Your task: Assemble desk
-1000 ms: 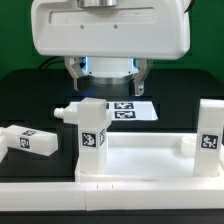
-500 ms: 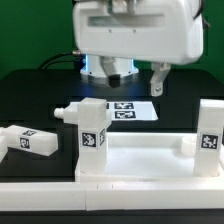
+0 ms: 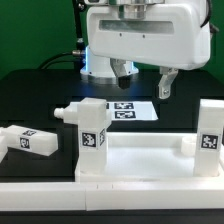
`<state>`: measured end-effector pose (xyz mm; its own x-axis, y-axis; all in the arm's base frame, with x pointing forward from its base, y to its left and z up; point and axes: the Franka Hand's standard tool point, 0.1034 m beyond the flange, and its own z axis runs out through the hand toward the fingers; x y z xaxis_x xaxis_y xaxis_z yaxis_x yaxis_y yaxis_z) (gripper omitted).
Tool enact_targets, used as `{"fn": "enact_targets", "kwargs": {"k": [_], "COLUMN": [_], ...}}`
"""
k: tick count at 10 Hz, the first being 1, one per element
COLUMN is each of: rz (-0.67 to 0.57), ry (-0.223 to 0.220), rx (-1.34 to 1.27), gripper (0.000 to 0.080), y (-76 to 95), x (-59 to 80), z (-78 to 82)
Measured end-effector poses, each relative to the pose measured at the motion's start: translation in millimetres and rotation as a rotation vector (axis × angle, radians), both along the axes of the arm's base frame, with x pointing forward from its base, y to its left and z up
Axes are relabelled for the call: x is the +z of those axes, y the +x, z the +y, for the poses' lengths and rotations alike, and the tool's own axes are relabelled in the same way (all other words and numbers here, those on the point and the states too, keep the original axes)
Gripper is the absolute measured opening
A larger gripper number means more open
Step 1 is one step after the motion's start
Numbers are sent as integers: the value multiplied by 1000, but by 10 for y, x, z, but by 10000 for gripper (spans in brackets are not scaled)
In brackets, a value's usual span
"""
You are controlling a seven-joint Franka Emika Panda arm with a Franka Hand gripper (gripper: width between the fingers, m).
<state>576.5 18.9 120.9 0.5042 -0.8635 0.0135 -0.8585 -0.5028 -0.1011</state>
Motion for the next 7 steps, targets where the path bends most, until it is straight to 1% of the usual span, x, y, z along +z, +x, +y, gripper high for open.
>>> {"fn": "enact_targets", "kwargs": {"k": [1, 2, 3, 6, 7], "rz": [-38, -49, -48, -47, -43], "ry": [9, 22, 17, 21, 23], "rx": [-119, -168, -148, -143, -155], "gripper": [649, 649, 649, 649, 649], "y": [-133, -206, -209, -211, -231], "x": [-148, -220, -233, -241, -263], "z": [-7, -34, 19, 20, 13]}}
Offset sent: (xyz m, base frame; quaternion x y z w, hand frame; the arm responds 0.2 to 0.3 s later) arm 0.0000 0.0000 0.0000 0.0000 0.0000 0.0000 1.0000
